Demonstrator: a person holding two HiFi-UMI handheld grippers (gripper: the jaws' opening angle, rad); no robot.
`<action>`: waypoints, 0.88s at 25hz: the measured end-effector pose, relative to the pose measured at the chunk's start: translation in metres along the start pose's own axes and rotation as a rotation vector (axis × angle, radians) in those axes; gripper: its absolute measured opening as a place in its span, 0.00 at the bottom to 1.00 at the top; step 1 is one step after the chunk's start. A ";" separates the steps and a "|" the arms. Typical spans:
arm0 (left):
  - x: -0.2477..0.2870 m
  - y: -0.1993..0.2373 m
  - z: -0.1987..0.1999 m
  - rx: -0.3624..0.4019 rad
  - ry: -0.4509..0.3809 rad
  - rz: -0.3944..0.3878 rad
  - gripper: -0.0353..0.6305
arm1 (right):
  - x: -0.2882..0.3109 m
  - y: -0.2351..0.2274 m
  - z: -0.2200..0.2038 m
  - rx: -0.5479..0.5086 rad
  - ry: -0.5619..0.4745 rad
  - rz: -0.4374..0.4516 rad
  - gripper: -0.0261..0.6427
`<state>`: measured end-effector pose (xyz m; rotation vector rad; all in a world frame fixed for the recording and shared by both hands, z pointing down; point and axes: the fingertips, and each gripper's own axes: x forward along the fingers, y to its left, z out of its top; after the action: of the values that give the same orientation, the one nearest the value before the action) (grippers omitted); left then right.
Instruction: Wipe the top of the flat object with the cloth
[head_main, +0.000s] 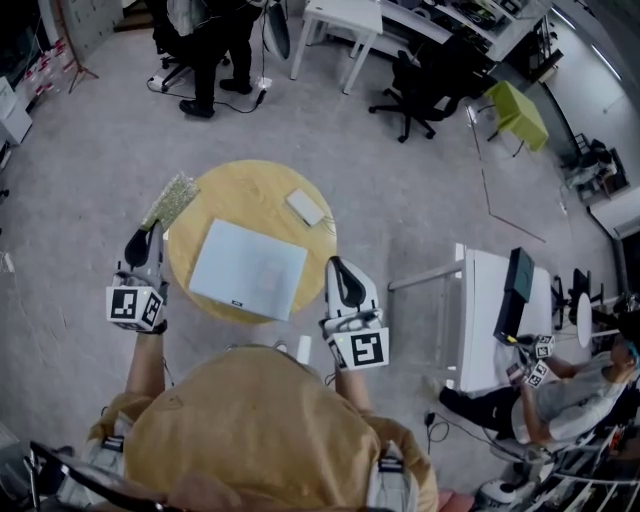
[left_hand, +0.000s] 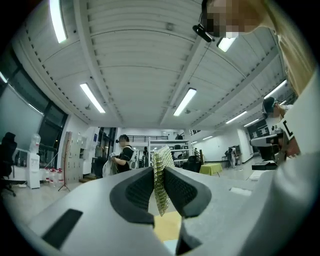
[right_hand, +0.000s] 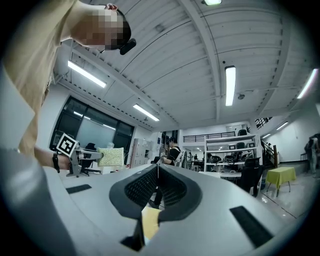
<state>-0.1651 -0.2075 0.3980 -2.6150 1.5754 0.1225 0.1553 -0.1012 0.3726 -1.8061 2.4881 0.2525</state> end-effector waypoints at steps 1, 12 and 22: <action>-0.005 -0.003 0.008 -0.005 -0.016 -0.002 0.15 | 0.000 -0.002 0.000 -0.006 0.001 0.001 0.04; -0.043 -0.031 0.027 -0.006 -0.032 -0.044 0.15 | 0.004 -0.007 0.001 -0.031 0.005 0.041 0.04; -0.051 -0.035 0.045 -0.001 -0.068 -0.053 0.15 | 0.004 0.001 0.002 -0.062 0.030 0.077 0.04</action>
<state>-0.1585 -0.1415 0.3599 -2.6211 1.4841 0.2057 0.1528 -0.1044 0.3700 -1.7517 2.6018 0.3121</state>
